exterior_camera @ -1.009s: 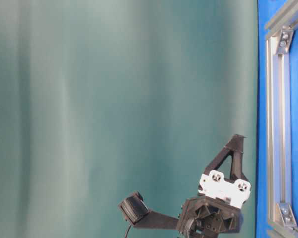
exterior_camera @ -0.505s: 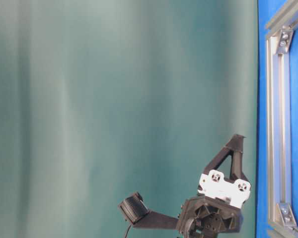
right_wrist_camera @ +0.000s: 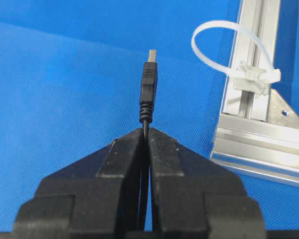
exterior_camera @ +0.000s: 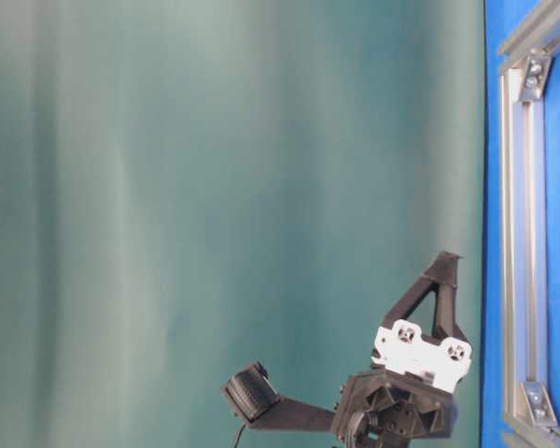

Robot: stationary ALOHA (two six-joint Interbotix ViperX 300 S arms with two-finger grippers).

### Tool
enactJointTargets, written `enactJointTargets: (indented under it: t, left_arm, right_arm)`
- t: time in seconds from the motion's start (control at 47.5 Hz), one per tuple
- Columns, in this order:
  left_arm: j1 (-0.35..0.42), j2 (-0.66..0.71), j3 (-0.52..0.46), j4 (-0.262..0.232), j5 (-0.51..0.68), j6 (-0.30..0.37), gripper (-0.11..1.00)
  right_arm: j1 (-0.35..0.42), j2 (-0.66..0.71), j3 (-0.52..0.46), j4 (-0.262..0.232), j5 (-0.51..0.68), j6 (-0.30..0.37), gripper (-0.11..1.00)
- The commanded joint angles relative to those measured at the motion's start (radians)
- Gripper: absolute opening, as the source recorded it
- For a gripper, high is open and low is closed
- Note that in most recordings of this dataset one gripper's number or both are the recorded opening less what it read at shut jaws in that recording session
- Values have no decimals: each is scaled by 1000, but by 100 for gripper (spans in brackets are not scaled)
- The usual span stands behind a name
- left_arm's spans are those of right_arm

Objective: Insert the wire through the string loop located on the right side.
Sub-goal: 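Carry the cable with the right gripper toward the white zip-tie loop, then push the USB plug through the zip-tie loop with the right gripper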

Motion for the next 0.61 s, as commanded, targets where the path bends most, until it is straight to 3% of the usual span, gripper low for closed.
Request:
enactJointTargets:
  t: [0.0, 0.4, 0.589]
  left_arm:
    - [-3, -28, -14, 3, -11, 0, 0]
    - [-3, -28, -15, 3, -9, 0, 0]
    - [-5, -28, -15, 5, -11, 0, 0]
  right_arm:
    - [-6, -3, -9, 3, -3, -2, -3]
    - [-135, -3, -8, 0, -3, -18, -3]
    - [-152, -3, -9, 0, -3, -40, -3]
